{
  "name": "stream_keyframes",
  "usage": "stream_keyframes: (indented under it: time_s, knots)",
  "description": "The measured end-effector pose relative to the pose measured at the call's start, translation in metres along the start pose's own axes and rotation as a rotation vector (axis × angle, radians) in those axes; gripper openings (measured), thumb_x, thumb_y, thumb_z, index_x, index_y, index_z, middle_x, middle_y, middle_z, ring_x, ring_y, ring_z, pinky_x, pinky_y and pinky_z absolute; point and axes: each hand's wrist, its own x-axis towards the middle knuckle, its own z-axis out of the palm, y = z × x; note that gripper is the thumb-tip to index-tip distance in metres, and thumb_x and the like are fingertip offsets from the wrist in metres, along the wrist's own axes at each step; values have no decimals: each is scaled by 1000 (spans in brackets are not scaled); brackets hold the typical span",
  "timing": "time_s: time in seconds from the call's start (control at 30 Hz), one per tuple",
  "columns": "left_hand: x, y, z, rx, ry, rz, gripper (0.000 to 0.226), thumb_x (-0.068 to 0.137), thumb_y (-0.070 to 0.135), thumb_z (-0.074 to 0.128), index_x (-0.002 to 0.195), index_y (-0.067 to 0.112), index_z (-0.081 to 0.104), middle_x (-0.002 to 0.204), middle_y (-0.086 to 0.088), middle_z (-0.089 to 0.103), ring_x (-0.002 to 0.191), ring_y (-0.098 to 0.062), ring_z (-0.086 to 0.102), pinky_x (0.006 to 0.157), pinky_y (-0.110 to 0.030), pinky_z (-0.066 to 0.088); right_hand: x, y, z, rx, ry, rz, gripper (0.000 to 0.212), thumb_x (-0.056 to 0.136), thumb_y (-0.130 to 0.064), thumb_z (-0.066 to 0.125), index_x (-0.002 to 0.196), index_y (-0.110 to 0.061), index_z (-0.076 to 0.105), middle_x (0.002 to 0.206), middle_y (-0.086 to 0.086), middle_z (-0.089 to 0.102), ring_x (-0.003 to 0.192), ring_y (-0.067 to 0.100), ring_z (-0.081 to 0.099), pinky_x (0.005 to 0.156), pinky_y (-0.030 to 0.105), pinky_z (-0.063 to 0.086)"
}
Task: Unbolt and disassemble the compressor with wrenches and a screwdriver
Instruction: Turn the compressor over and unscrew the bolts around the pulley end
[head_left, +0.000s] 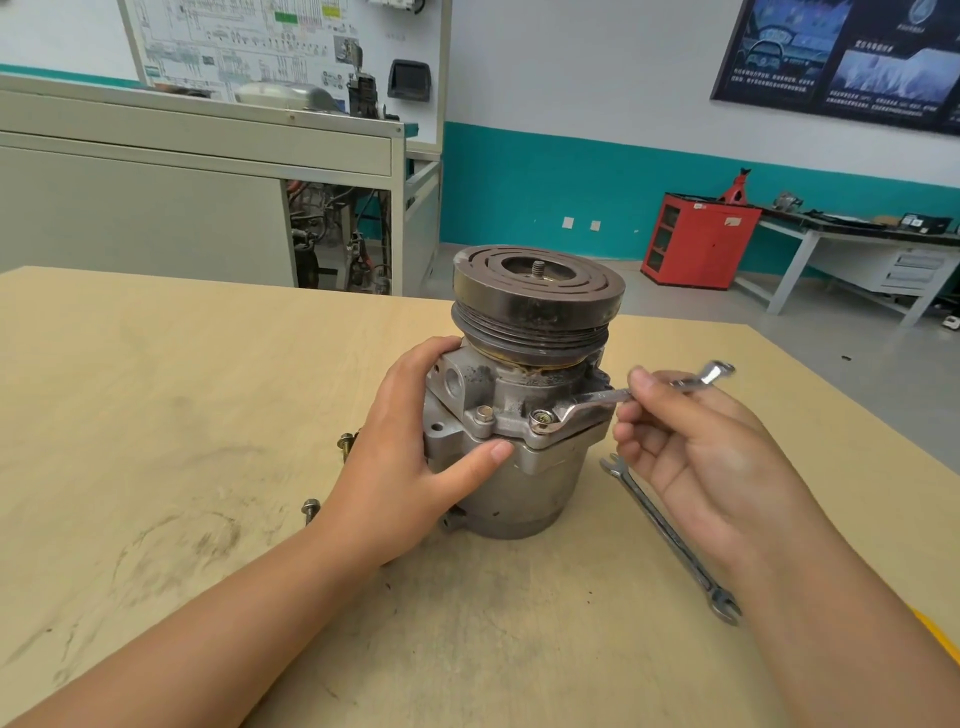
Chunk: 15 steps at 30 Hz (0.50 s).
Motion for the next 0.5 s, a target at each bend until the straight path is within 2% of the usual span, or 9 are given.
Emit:
stream_keyframes:
  time_s: [0.13, 0.27, 0.37, 0.43, 0.5]
  knots:
    - [0, -1, 0, 6, 11, 4, 69, 69, 63, 62, 126, 63, 22, 135, 21, 42, 127, 0, 41, 100, -24, 41, 25, -5, 5, -76, 8, 36, 13, 93, -13, 55, 81, -9, 55, 49, 0, 56, 35, 7, 44, 35, 14, 36]
    - [0, 0, 1, 49, 47, 16, 69, 67, 65, 63, 123, 66, 21, 130, 29, 39, 120, 9, 40, 93, -2, 33, 26, -17, 1, 57, 51, 102, 18, 92, -19, 55, 76, -10, 57, 49, -1, 57, 37, 4, 50, 32, 12, 35]
    - [0, 1, 2, 74, 67, 17, 69, 65, 68, 62, 120, 68, 21, 127, 35, 37, 118, 14, 38, 90, 1, 32, 4, -18, 0, 95, 97, -53, 17, 81, -22, 63, 70, -12, 56, 51, -1, 60, 42, 6, 56, 38, 13, 42]
    - [-1, 3, 2, 93, 83, 19, 69, 64, 72, 63, 118, 70, 20, 123, 42, 34, 115, 20, 35, 88, 2, 32, -17, -15, 2, 24, 57, -214, 16, 72, -24, 66, 62, -16, 56, 54, 3, 62, 45, 11, 60, 41, 16, 45]
    - [-2, 6, 5, 90, 110, 1, 67, 61, 74, 61, 115, 69, 21, 122, 39, 34, 114, 21, 34, 87, 2, 32, -37, -9, 4, -77, 57, -377, 17, 69, -26, 68, 56, -23, 58, 57, 7, 65, 47, 19, 63, 44, 19, 48]
